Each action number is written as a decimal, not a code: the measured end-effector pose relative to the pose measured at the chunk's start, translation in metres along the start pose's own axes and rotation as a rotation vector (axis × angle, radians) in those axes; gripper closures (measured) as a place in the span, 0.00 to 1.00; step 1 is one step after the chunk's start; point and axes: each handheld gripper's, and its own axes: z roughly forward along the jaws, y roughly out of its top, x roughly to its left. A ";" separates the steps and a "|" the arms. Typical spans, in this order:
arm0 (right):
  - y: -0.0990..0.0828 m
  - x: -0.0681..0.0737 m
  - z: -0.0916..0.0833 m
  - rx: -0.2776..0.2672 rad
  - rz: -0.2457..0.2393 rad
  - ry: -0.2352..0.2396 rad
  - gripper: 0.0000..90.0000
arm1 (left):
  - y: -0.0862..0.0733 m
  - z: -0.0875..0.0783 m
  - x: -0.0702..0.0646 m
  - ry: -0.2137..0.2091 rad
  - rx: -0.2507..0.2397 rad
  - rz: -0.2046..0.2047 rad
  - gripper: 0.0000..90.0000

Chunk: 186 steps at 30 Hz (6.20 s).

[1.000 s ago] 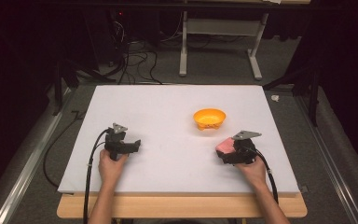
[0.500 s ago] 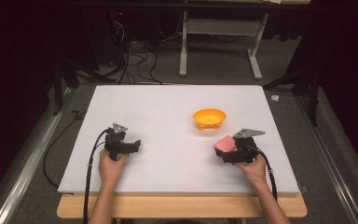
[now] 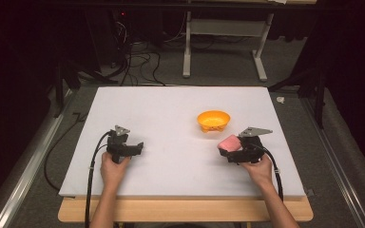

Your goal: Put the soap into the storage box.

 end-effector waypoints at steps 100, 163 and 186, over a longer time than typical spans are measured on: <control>0.108 -0.035 0.054 0.097 0.204 0.002 0.15 | 0.000 0.000 0.000 0.002 -0.004 -0.002 0.16; 0.103 -0.042 0.093 0.210 0.312 -0.067 0.15 | 0.000 0.000 0.000 0.001 -0.003 -0.001 0.16; 0.110 -0.036 0.070 0.143 0.279 -0.064 0.16 | 0.000 0.000 -0.001 0.003 -0.004 0.000 0.16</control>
